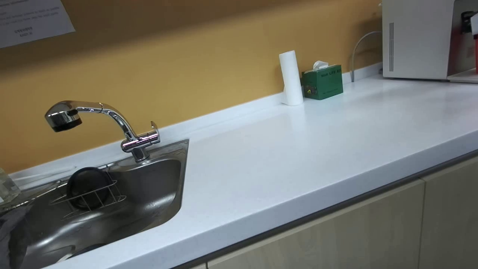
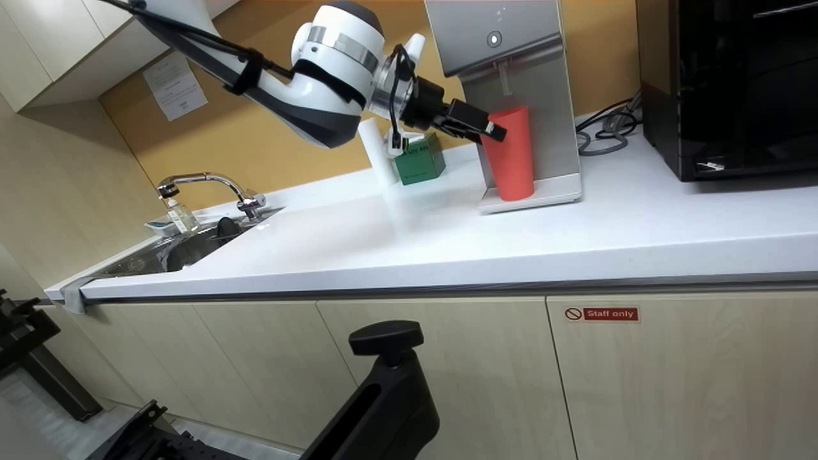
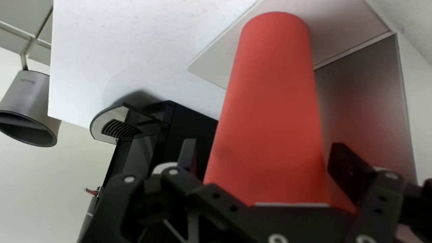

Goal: Put the orange cup on the drip tray of the dispenser

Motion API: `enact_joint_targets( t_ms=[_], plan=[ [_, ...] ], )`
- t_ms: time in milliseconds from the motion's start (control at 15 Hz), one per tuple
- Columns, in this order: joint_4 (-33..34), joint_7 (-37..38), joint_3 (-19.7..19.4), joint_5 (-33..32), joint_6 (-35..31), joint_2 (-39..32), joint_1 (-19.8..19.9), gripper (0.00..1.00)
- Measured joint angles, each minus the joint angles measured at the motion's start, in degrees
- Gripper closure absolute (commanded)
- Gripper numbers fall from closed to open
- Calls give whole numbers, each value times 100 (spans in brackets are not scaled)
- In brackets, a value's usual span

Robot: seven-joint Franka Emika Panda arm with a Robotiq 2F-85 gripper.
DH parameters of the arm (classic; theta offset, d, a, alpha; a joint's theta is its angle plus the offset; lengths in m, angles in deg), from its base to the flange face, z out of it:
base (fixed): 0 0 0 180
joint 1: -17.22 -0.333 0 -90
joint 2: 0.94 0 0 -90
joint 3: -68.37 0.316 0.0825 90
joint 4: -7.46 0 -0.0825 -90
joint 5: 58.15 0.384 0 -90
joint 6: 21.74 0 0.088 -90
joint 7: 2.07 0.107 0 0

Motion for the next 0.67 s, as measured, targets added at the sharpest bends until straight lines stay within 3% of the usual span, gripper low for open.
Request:
enact_joint_targets(
  t_ms=[267,667],
  plan=[
    [-400,-1062,-18,595,-176,355,-55,0],
    [-1077,-2804,94,1346,-1201,863,101,0]
  ],
)
